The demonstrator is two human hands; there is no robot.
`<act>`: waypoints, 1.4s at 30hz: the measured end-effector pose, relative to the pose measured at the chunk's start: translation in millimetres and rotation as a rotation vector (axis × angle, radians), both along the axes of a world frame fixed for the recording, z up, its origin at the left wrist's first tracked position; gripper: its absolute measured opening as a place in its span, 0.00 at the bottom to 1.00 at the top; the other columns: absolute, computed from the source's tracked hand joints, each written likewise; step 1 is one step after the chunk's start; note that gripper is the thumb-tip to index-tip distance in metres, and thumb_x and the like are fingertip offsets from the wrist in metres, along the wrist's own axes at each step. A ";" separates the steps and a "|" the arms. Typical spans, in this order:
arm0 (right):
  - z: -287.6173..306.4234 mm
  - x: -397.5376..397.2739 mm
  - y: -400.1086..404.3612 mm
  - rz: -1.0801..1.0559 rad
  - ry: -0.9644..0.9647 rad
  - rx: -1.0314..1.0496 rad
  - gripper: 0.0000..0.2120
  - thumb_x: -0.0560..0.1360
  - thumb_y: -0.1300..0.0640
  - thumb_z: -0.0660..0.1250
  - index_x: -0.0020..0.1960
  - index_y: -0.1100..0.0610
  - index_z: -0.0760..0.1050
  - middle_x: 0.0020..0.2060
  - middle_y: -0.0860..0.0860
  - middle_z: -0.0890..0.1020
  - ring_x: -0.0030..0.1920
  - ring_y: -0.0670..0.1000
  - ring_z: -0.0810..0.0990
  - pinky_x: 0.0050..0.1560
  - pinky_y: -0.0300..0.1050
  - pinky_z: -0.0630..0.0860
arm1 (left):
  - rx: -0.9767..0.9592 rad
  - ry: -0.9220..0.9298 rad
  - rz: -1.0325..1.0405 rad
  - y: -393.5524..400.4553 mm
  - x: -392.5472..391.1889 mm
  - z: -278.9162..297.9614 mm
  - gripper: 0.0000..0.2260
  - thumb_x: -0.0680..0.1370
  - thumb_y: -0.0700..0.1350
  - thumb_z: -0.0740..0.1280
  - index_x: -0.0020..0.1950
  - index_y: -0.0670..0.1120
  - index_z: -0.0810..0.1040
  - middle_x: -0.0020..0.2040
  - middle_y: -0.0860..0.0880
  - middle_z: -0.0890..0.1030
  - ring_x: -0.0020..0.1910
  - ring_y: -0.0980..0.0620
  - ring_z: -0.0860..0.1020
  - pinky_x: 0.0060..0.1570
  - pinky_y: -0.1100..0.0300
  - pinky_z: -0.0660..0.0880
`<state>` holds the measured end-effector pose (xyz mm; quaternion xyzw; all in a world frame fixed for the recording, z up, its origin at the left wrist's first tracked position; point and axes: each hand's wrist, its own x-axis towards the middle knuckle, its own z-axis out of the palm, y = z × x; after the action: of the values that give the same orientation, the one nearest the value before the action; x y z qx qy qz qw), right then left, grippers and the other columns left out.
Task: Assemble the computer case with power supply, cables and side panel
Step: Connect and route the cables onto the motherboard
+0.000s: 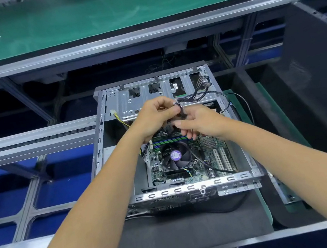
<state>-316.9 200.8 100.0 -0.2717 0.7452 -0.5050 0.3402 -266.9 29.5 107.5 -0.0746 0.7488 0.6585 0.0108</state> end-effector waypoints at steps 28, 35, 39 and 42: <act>3.9 -0.1 -0.7 -0.122 -0.020 -0.044 0.11 0.85 0.63 0.53 0.52 0.52 0.71 0.37 0.51 0.74 0.32 0.45 0.72 0.33 0.37 0.70 | 0.108 -0.192 -0.104 -35.9 20.6 3.0 0.09 0.74 0.27 0.66 0.47 0.40 0.79 0.38 0.51 0.83 0.38 0.56 0.81 0.42 0.65 0.78; 10.3 5.7 6.4 -0.131 -0.235 -0.021 0.02 0.78 0.56 0.71 0.48 0.54 0.79 0.41 0.50 0.86 0.43 0.48 0.85 0.49 0.39 0.79 | -0.040 -0.168 -0.057 -30.9 19.4 2.1 0.06 0.71 0.27 0.69 0.47 0.33 0.79 0.30 0.55 0.78 0.32 0.60 0.79 0.37 0.66 0.78; 10.9 3.8 9.7 -0.121 -0.004 0.250 0.19 0.75 0.41 0.71 0.63 0.45 0.77 0.56 0.43 0.78 0.58 0.48 0.75 0.59 0.43 0.66 | -0.200 -0.158 -0.055 -26.4 17.9 3.4 0.05 0.72 0.29 0.71 0.47 0.33 0.81 0.32 0.55 0.82 0.31 0.62 0.77 0.35 0.70 0.74; 13.6 12.9 7.6 0.150 0.231 0.367 0.21 0.78 0.44 0.68 0.67 0.53 0.72 0.56 0.51 0.77 0.54 0.50 0.77 0.56 0.44 0.74 | -0.502 -0.103 -0.057 -15.8 14.4 -0.5 0.10 0.71 0.30 0.71 0.43 0.44 0.84 0.34 0.52 0.81 0.30 0.62 0.75 0.34 0.70 0.71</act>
<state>-304.0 208.4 113.6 -0.3159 0.8363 -0.2999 0.3330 -252.4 13.6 107.0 -0.0872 0.8890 0.4469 0.0486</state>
